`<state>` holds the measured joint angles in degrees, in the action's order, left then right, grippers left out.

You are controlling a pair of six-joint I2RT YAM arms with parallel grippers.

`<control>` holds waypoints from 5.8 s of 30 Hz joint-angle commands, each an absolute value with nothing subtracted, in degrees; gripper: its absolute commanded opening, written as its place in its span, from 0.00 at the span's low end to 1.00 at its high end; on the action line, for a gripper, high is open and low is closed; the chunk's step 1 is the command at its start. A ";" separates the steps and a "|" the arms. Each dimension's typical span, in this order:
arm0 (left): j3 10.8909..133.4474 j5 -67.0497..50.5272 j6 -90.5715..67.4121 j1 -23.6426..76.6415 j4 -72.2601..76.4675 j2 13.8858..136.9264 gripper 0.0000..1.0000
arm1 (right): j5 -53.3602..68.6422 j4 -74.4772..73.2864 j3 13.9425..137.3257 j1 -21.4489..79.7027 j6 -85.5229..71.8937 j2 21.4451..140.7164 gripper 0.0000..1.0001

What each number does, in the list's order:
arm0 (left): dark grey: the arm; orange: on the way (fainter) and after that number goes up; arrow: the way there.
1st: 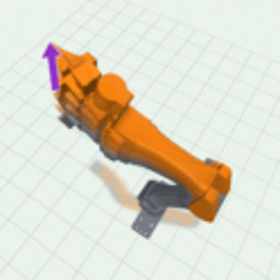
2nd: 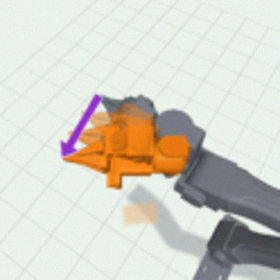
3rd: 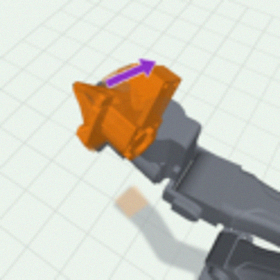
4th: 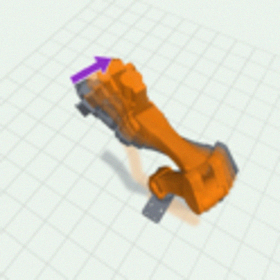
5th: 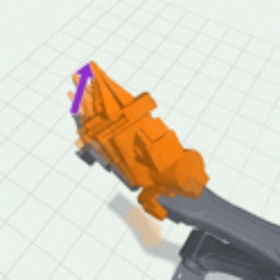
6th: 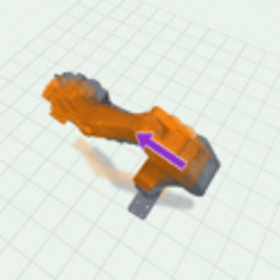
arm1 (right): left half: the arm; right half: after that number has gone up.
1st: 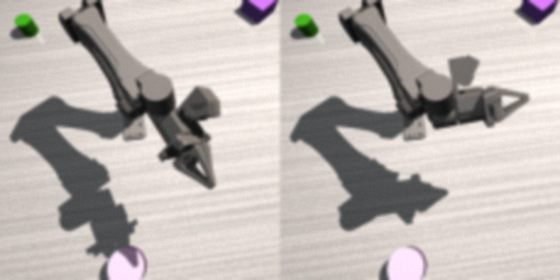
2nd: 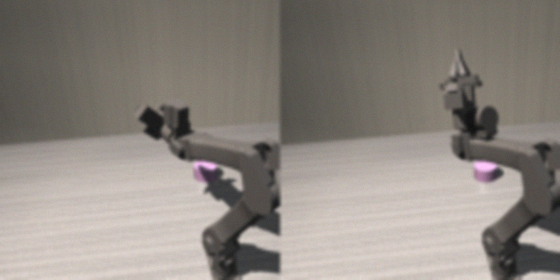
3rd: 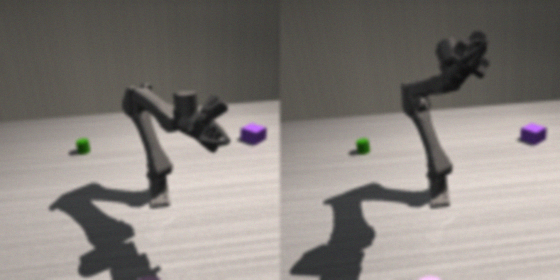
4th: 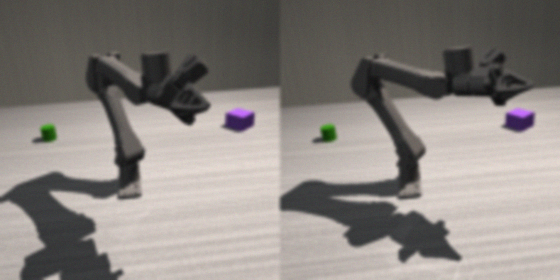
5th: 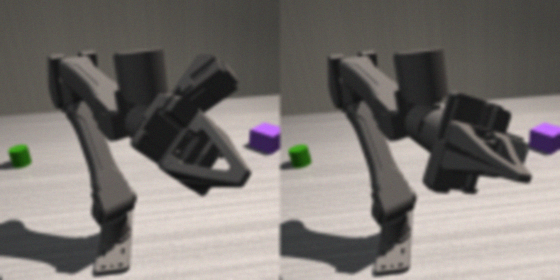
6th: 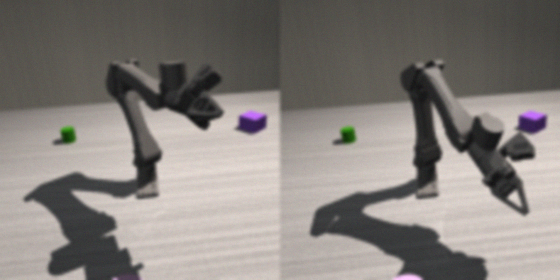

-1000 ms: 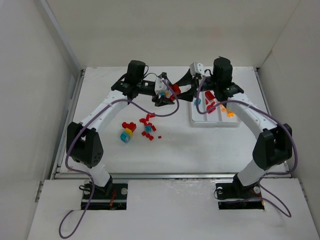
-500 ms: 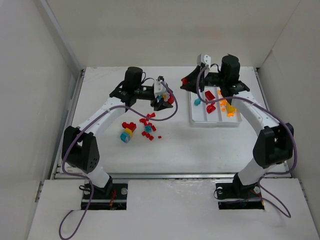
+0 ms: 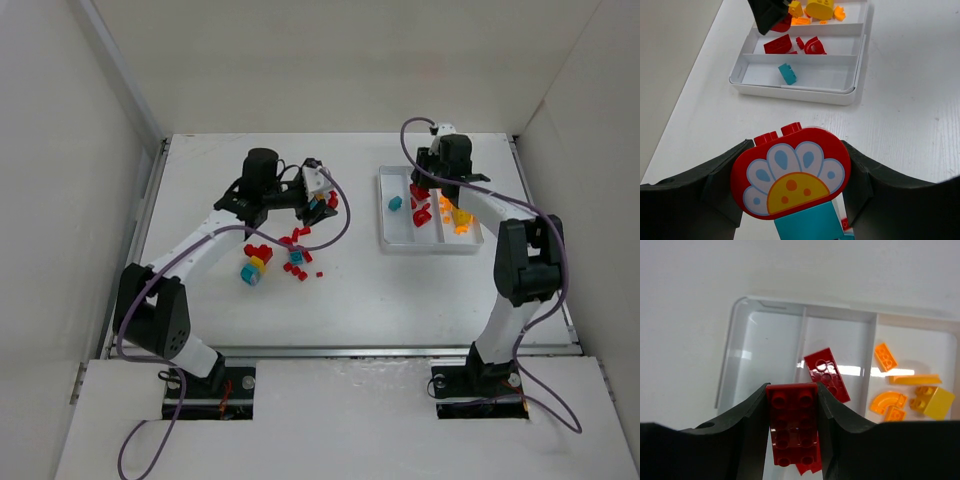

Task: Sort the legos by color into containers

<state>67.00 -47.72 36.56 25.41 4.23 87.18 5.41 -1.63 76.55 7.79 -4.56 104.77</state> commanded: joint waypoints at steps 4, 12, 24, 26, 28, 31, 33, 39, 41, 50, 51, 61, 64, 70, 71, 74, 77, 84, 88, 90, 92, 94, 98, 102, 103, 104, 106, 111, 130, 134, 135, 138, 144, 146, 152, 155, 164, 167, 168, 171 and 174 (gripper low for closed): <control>64.95 -47.46 35.51 25.93 8.17 83.23 0.00 | -1.15 -5.53 80.68 5.89 -9.23 108.45 0.22; 64.42 -47.46 35.51 25.93 9.31 82.71 0.00 | 7.81 -8.00 81.83 5.89 -4.58 109.69 1.00; 65.57 -40.89 42.70 27.69 8.79 83.23 0.00 | 48.66 -6.86 87.35 6.67 0.63 98.00 1.00; 65.57 -33.71 43.76 29.00 10.63 83.23 0.00 | 53.94 -6.86 88.85 7.90 -4.03 97.38 1.00; 65.57 -29.46 45.60 30.75 13.34 83.23 0.00 | 60.10 -6.86 90.69 10.45 -5.88 97.38 1.00; 65.04 -24.35 46.49 31.90 15.46 83.85 0.00 | 66.08 -6.86 93.50 13.35 -7.55 98.61 1.00; 65.57 -22.95 47.11 32.43 16.17 84.46 0.00 | 66.80 -6.86 94.13 13.97 -7.56 100.10 1.00; 65.57 -21.71 45.88 32.95 20.03 84.46 0.00 | 71.36 -6.86 97.47 14.59 -8.17 104.06 1.00; 65.57 -20.57 45.35 33.48 21.26 84.99 0.00 | 72.06 -7.90 98.00 15.11 -8.70 105.29 1.00; 66.80 -20.57 46.49 35.16 22.32 86.84 0.00 | 74.00 -9.76 101.95 16.26 -8.70 108.72 1.00; 67.41 -21.09 46.49 35.16 22.32 87.45 0.00 | 74.00 -9.76 101.95 16.26 -8.70 108.72 1.00; 70.31 -18.12 47.02 36.74 24.51 89.99 0.00 | 75.23 -10.99 103.79 17.31 -8.70 110.39 0.98; 70.31 -15.57 47.02 37.27 26.62 90.00 0.00 | 75.23 -12.13 104.41 17.31 -8.70 111.62 0.93; 70.84 -14.85 45.97 37.79 27.16 90.53 0.00 | 76.37 -12.83 104.94 17.31 -8.70 112.32 0.50; 70.84 -14.85 45.97 37.79 27.16 90.53 0.00 | 76.38 -12.83 104.94 17.31 -8.70 112.32 0.45; 70.84 -14.85 45.97 37.79 27.16 90.53 0.00 | 77.69 -12.14 104.94 17.31 -8.70 112.32 0.19; 70.84 -14.85 45.97 38.32 27.16 90.53 0.28 | 77.70 -12.13 104.94 17.31 -8.70 112.32 0.00; 68.29 -10.99 44.91 38.32 27.16 88.69 1.00 | 77.17 -11.60 103.89 15.65 -8.70 111.80 0.00; 65.22 -9.23 43.86 38.32 27.16 86.23 1.00 | 77.17 -11.60 103.89 15.64 -8.70 111.80 0.00; 64.17 -11.06 43.34 37.71 27.16 85.26 1.00 | 76.65 -11.60 103.89 15.64 -9.23 111.80 0.00; 63.46 -14.13 42.63 37.71 25.41 84.38 0.98 | 76.64 -11.60 103.89 15.64 -9.75 112.32 0.00; 62.84 -16.42 41.93 37.18 24.26 83.67 0.93 | 76.64 -11.60 103.89 15.64 -9.76 112.32 0.00; 62.84 -18.37 38.94 37.18 23.64 83.67 0.72 | 76.64 -11.60 104.41 15.64 -9.76 112.32 0.00; 63.36 -18.37 37.45 37.18 24.96 83.67 0.64 | 76.64 -11.60 103.89 15.64 -9.76 112.32 0.00; 63.37 -18.37 37.44 37.18 24.96 83.67 0.60 | 76.64 -11.08 103.89 15.64 -9.76 112.32 0.00; 63.98 -18.37 37.44 37.18 24.96 84.28 0.55 | 76.64 -11.07 103.89 15.64 -9.76 112.32 0.00; 63.98 -18.37 36.91 37.18 24.96 84.29 0.34 | 76.64 -11.07 103.89 15.64 -9.76 112.32 0.00; 63.98 -17.58 36.91 37.18 24.35 84.29 0.01 | 76.64 -11.07 103.89 15.64 -9.76 111.80 0.00; 59.59 -13.18 34.19 37.18 23.46 82.71 0.00 | 16.89 -22.40 85.00 -2.55 -13.19 103.10 0.00; 57.75 -13.18 33.66 37.18 25.57 82.71 0.00 | 10.03 -23.73 81.04 -2.55 -11.17 103.10 0.00; 57.14 -13.18 33.66 37.18 25.58 82.71 0.00 | 10.02 -24.34 80.43 -2.55 -11.16 103.10 0.00; 56.61 -13.18 33.66 37.18 26.80 82.18 0.00 | 9.41 -24.96 77.88 -1.93 -11.16 101.70 0.00; 56.60 -13.71 31.73 36.56 28.12 82.18 0.00 | 6.68 -24.96 74.44 1.58 -11.16 99.93 0.41; 56.60 -14.24 31.20 36.04 28.65 82.71 0.00 | 7.98 -25.48 74.44 2.10 -11.16 100.45 0.51; 56.60 -14.77 31.20 36.04 28.65 83.23 0.00 | 5.37 -28.21 77.42 5.36 -7.29 100.46 0.75; 57.13 -16.60 31.20 36.04 28.65 83.23 0.00 | 4.83 -29.00 77.96 5.36 -6.08 98.36 1.00; 57.66 -40.31 25.05 30.59 37.07 83.75 0.00 | 31.95 -1.07 59.18 10.80 22.54 72.72 1.00; 59.93 -53.23 22.68 28.48 39.28 85.51 0.00 | 43.40 -0.53 58.27 12.39 35.93 71.02 1.00; 60.81 -56.48 22.15 27.69 39.81 86.21 0.00 | 45.25 -0.53 59.23 12.39 36.56 71.80 1.00; 63.98 -66.95 21.62 27.16 40.52 88.15 0.00 | 52.45 -0.53 62.82 12.39 37.35 74.78 1.00; 65.82 -70.57 21.01 27.16 40.52 89.38 0.00 | 57.90 -0.53 65.29 13.97 38.50 76.90 1.00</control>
